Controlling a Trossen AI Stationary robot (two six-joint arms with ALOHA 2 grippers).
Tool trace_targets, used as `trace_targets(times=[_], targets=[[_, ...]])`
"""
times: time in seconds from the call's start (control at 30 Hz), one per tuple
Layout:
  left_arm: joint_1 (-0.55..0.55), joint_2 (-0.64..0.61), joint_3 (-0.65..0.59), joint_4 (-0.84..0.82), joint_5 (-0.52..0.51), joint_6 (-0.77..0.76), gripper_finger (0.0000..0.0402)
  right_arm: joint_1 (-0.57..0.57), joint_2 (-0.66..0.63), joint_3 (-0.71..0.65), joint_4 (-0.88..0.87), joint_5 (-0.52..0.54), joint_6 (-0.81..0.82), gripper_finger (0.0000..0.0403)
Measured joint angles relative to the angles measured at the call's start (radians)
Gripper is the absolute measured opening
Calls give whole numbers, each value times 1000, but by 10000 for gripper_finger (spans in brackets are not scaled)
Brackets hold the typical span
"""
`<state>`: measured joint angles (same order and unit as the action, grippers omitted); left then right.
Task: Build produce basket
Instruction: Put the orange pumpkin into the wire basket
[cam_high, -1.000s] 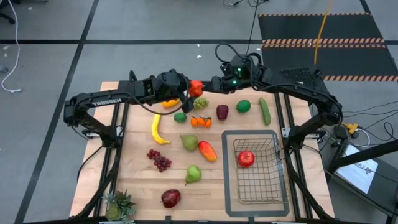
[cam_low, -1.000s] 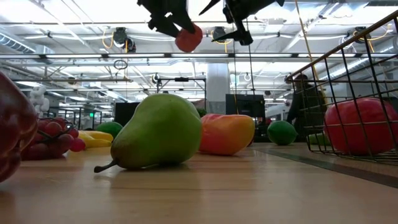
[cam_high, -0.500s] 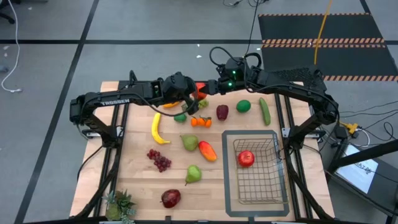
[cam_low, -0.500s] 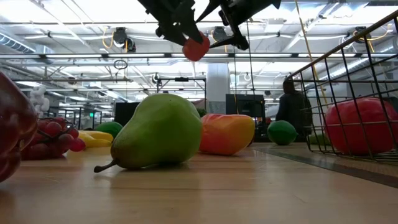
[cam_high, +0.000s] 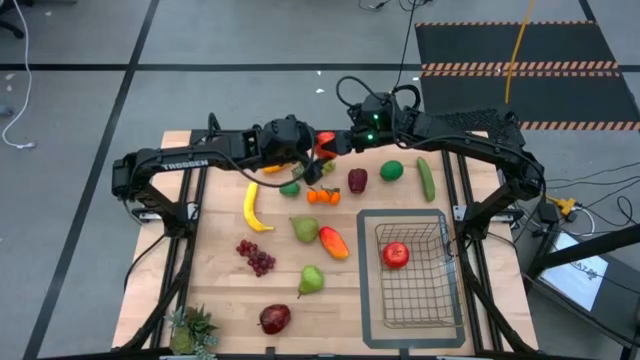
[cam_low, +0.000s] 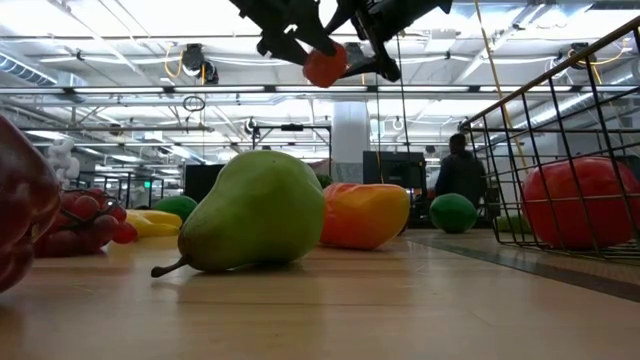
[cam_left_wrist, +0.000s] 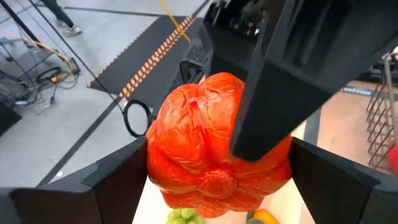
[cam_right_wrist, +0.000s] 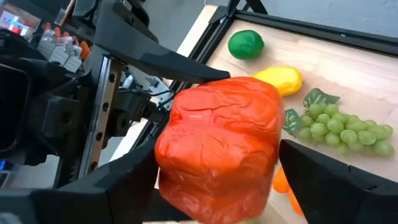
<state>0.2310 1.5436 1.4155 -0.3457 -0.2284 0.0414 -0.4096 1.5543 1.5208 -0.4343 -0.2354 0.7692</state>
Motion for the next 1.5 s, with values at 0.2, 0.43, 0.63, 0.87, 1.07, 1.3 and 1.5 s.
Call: trace_targets(times=[0.2, 0.43, 0.63, 0.87, 1.07, 1.3, 1.5], targets=[[-3, 0, -1, 4, -4, -9, 356, -1, -2, -25, 34, -1, 5, 290], [-5, 1, -2, -4, -2, -18, 356, 0, -2, -46, 55, -5, 16, 285], [-13, 1, -2, -3, -8, -21, 356, -1, -2, -47, 61, -7, 19, 284], [-17, 1, -2, 1, -15, -21, 356, -1, -2, -47, 62, -9, 19, 283], [-17, 1, -2, 1, -14, -17, 356, -1, -2, -47, 62, -8, 19, 281], [-17, 1, -2, -1, -13, -17, 356, -1, -2, -47, 63, -12, 20, 275], [-17, 0, -2, -4, -13, -17, 356, -1, -1, -47, 62, -26, 27, 275]])
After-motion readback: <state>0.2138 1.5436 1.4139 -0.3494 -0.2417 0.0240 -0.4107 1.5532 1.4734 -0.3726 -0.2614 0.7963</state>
